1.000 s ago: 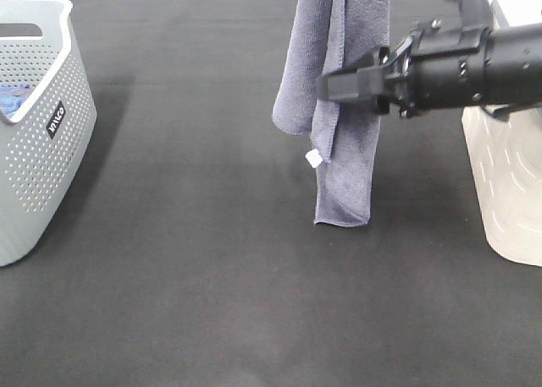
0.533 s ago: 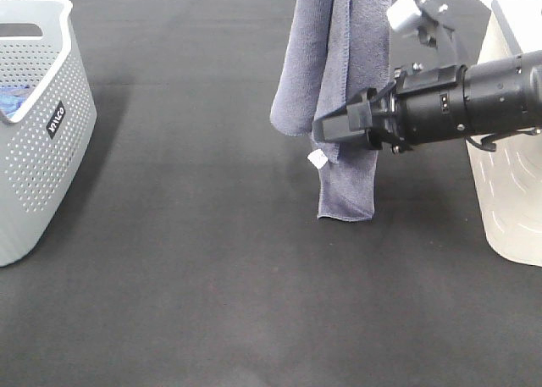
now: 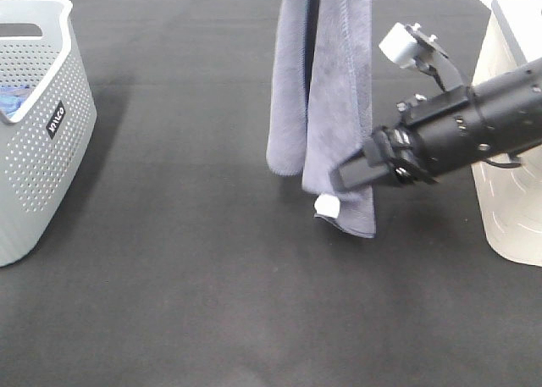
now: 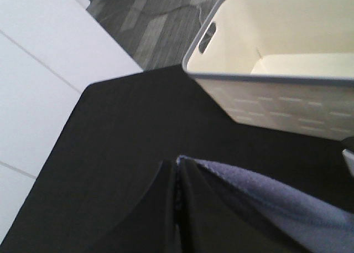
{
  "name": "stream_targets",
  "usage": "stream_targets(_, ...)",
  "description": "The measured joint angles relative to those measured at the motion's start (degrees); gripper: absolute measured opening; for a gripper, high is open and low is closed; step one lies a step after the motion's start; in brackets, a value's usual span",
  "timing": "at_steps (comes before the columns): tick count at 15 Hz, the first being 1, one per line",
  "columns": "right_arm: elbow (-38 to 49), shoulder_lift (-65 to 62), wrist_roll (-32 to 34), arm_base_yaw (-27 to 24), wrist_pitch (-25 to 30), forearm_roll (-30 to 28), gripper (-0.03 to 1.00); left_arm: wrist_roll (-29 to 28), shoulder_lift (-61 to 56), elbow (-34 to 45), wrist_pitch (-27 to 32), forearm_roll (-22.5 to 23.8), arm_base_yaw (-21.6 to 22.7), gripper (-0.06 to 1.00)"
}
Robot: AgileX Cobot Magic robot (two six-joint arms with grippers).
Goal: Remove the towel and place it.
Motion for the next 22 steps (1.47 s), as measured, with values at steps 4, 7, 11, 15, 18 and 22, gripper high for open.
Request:
stream_targets(4,-7.73,-4.41,21.37,0.00,13.92,-21.89,0.00,-16.62,0.00,0.00,11.23,17.88,0.00,0.00)
stream_targets(7,-18.05,-6.25,32.72,0.00,20.23,-35.70,0.00,-23.20,0.00,0.00,22.23,22.69,0.00,0.00)
stream_targets(11,-29.28,-6.47,35.64,0.00,21.94,-47.67,0.00,-28.76,0.00,0.00,27.96,24.01,0.00,0.00)
stream_targets(15,-31.80,-6.19,33.69,0.00,9.11,-50.99,0.00,-38.67,0.17,0.00,18.91,29.16,2.86,0.00)
stream_targets(18,-35.24,-1.66,28.88,0.00,-3.04,-51.39,0.00,-41.77,2.81,0.00,10.60,29.79,7.73,0.00)
stream_targets(22,-48.70,12.32,26.87,0.00,-7.85,-51.45,0.00,-42.40,8.42,0.00,-8.94,34.95,10.14,0.00)
